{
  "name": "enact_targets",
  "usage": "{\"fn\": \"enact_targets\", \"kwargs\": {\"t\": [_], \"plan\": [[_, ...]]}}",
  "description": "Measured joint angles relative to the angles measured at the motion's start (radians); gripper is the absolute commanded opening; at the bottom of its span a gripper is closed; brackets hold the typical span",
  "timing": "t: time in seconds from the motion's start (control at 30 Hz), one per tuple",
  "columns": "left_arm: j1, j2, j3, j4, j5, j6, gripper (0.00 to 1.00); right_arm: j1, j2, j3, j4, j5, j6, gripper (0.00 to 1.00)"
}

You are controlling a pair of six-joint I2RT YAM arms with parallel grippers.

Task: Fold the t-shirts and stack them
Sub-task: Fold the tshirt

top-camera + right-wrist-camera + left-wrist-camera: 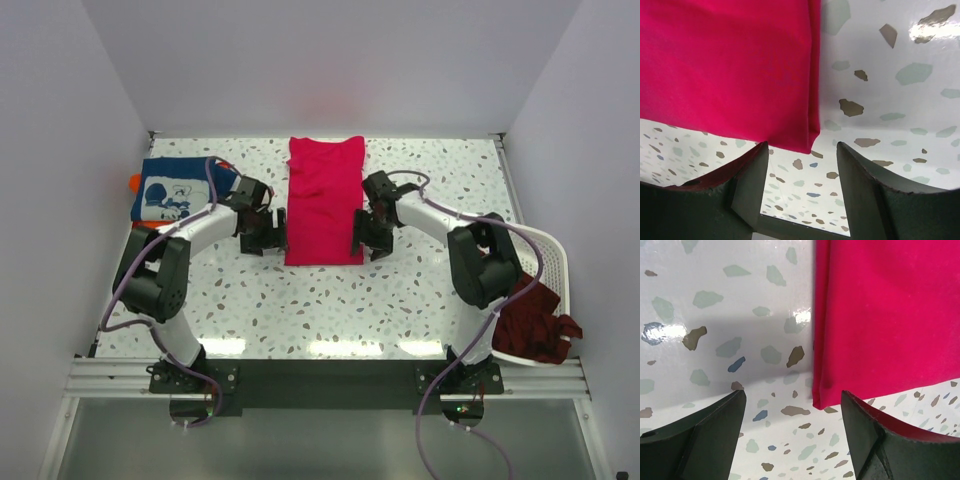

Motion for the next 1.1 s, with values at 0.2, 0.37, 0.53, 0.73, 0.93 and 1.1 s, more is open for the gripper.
{"fn": "enact_targets", "kwargs": {"t": [0.2, 0.37, 0.53, 0.73, 0.93, 1.1], "plan": [[0.0, -0.01, -0.032, 0.021, 0.007, 0.0, 0.82, 0.018, 0.0, -0.022, 0.024, 0.016, 0.018, 0.52], [0.0, -0.018, -0.042, 0.034, 0.009, 0.0, 0.82, 0.018, 0.0, -0.026, 0.029, 0.046, 0.024, 0.5], [0.0, -0.031, -0.062, 0.046, 0.011, 0.0, 0.82, 0.021, 0.0, -0.057, 0.031, 0.067, 0.027, 0.49], [0.0, -0.032, -0.067, 0.054, 0.021, 0.0, 0.82, 0.047, 0.002, -0.074, 0.031, 0.084, 0.033, 0.48], [0.0, -0.032, -0.083, 0.058, 0.022, 0.0, 0.75, 0.067, 0.019, -0.066, 0.023, 0.092, 0.033, 0.4], [-0.007, -0.032, -0.086, 0.056, 0.019, 0.001, 0.69, 0.069, 0.022, -0.063, 0.018, 0.103, 0.032, 0.32]]}}
